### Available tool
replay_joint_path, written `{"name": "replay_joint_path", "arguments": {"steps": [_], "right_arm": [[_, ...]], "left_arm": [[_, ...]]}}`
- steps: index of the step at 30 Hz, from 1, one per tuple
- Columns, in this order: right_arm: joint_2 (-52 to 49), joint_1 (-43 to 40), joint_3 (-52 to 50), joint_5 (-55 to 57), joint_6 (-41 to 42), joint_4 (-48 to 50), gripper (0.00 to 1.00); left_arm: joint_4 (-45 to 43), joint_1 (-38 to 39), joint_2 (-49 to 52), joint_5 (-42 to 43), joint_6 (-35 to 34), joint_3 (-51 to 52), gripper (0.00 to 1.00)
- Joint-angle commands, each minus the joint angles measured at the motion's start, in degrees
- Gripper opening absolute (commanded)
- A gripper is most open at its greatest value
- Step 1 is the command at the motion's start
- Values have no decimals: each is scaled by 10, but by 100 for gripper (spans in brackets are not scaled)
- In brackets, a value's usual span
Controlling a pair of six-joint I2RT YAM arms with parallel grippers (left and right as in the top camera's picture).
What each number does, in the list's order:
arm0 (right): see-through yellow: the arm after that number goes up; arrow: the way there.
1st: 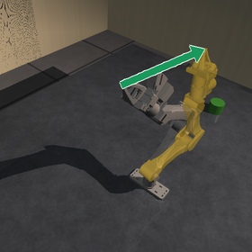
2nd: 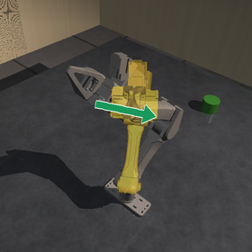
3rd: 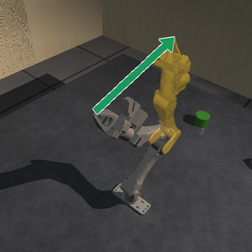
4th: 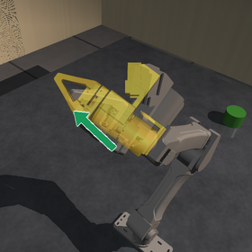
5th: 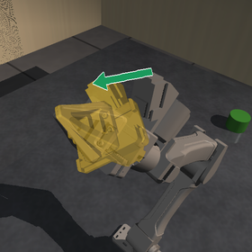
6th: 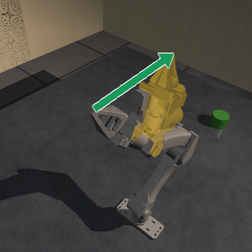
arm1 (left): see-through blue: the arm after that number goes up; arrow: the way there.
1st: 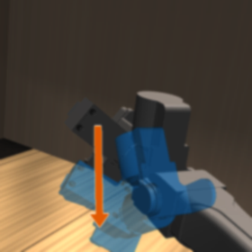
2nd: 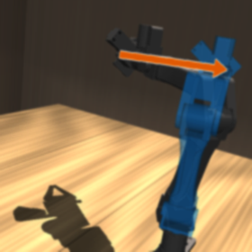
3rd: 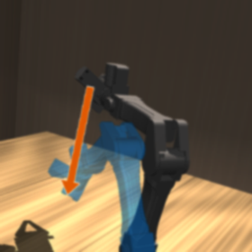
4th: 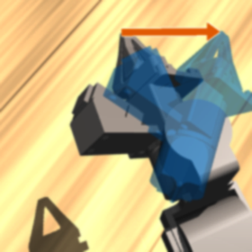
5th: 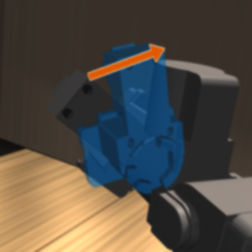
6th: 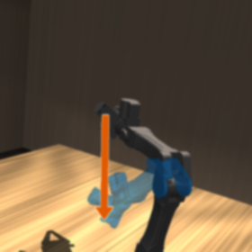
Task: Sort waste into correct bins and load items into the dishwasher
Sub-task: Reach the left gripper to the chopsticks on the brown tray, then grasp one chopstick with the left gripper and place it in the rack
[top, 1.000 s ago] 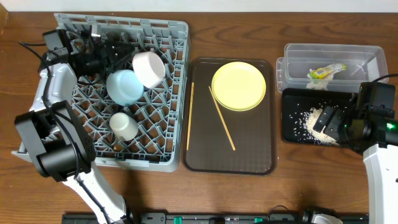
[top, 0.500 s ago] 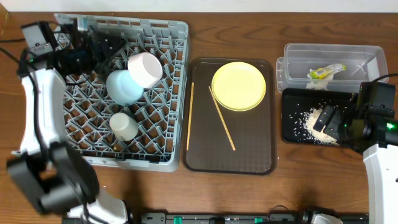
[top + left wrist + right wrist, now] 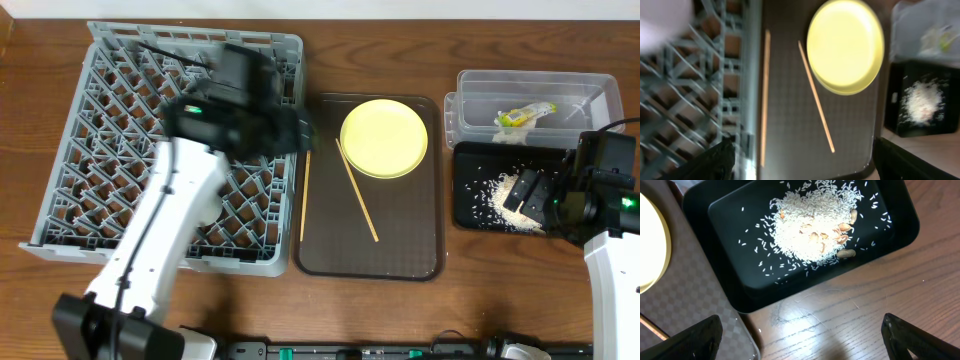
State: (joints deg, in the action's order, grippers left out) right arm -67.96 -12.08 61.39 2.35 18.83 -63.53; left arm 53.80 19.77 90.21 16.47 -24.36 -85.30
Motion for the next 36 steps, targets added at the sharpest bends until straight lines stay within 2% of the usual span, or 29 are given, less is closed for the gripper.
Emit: {"name": "replay_joint_path", "arguments": {"steps": [1, 4, 10, 17, 23, 25, 29, 36], "right_arm": [[6, -5, 5, 1, -7, -2, 99], [6, -5, 5, 1, -7, -1, 99], [6, -5, 5, -1, -7, -2, 99], [6, -5, 5, -1, -7, -2, 99], [6, -5, 5, -1, -7, -1, 99], [6, -5, 5, -1, -7, -1, 99], [6, -5, 5, -2, -7, -2, 99], [6, -5, 5, -5, -7, -3, 99]], "left_arm": [[-13, 74, 30, -103, -150, 25, 89], [-52, 126, 59, -120, -181, 34, 89], [-128, 194, 158, -151, -195, 36, 89], [-145, 212, 254, -171, -239, 36, 88], [-139, 215, 300, -172, -242, 36, 83], [-136, 219, 309, -172, -242, 37, 79], [-123, 227, 314, -172, -242, 37, 54], [-88, 231, 314, -172, -242, 37, 27]]}}
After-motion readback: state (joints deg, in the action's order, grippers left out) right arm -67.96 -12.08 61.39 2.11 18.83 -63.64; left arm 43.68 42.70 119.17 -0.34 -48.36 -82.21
